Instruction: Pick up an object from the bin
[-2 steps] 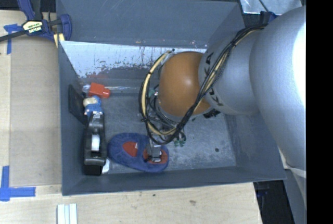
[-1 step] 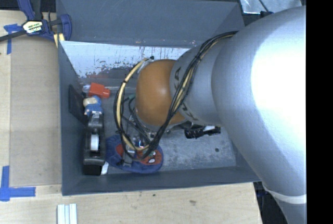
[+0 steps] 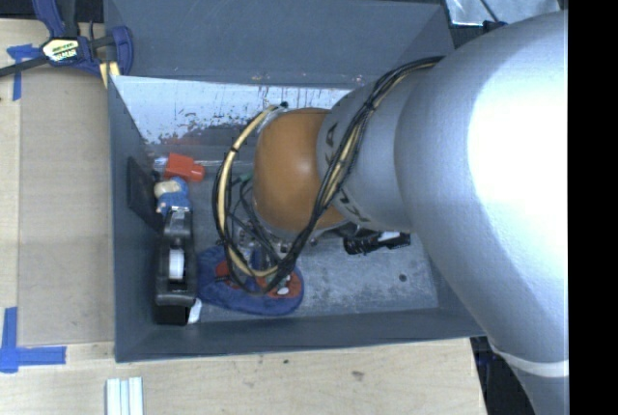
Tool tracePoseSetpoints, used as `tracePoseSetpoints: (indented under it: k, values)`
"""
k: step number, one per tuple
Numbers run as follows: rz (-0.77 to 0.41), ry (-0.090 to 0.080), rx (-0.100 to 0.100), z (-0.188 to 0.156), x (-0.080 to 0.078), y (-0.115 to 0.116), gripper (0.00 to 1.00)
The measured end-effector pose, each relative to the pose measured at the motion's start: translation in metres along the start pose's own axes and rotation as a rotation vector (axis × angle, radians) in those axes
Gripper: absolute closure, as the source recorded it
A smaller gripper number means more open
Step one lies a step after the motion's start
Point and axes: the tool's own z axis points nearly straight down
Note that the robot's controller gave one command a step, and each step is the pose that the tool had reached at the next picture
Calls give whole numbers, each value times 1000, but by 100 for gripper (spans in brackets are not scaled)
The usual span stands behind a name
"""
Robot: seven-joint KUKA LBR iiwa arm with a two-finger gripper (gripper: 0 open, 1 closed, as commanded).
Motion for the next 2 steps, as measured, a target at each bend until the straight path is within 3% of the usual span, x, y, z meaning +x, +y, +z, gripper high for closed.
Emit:
tracePoseSetpoints:
  k: [2]
  values:
    - [-53, 0, -1, -216, -6, -10, 100]
